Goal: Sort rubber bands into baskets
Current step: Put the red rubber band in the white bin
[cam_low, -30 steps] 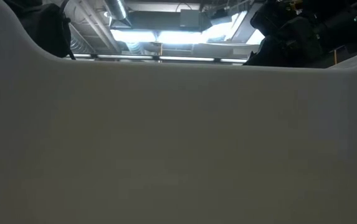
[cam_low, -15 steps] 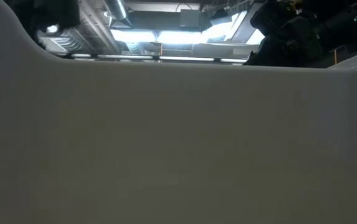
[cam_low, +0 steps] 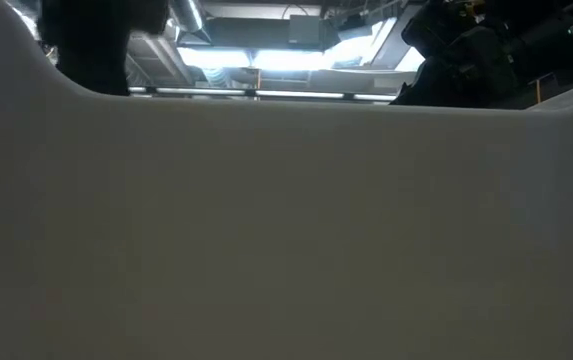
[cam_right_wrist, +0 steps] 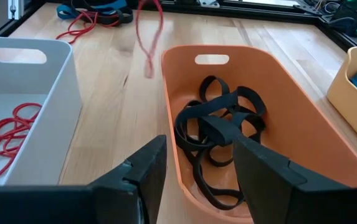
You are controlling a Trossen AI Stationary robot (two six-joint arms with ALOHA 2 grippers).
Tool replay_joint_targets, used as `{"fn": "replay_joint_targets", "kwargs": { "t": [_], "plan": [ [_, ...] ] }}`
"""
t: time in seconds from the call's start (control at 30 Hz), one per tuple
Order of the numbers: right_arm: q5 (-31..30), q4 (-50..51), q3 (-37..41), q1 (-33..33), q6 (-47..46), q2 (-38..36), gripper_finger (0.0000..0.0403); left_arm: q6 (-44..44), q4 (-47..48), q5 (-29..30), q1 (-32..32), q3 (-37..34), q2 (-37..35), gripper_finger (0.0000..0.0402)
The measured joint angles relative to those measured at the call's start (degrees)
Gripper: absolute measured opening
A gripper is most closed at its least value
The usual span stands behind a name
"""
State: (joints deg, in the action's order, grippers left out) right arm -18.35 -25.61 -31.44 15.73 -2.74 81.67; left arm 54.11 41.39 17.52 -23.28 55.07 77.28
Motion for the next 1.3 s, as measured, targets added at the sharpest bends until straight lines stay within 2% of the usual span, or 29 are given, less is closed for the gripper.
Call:
{"fn": "replay_joint_targets", "kwargs": {
  "t": [0.27, 0.5, 0.7, 0.93, 1.3],
  "plan": [
    [0.0, 0.0, 0.0, 0.0, 0.0, 0.0, 0.0182, -12.0, -14.9, 0.2, -2.5, 2.0, 0.0, 0.0002],
    [0.0, 0.0, 0.0, 0.0, 0.0, 0.0, 0.0182, -18.8, -27.8, 0.2, -4.4, 2.0, 0.0, 0.0002],
    [0.0, 0.0, 0.0, 0.0, 0.0, 0.0, 0.0182, -22.4, -34.4, 0.1, -6.3, 2.0, 1.0, 0.0004],
    [0.0, -0.2, 0.0, 0.0, 0.0, 0.0, 0.0182, -25.2, -42.4, 0.0, -7.8, 2.0, 6.8, 0.0004],
    [0.0, -0.3, 0.0, 0.0, 0.0, 0.0, 0.0182, -24.3, -45.4, -0.9, -7.8, 2.1, 18.1, 0.0011]
  ]
}}
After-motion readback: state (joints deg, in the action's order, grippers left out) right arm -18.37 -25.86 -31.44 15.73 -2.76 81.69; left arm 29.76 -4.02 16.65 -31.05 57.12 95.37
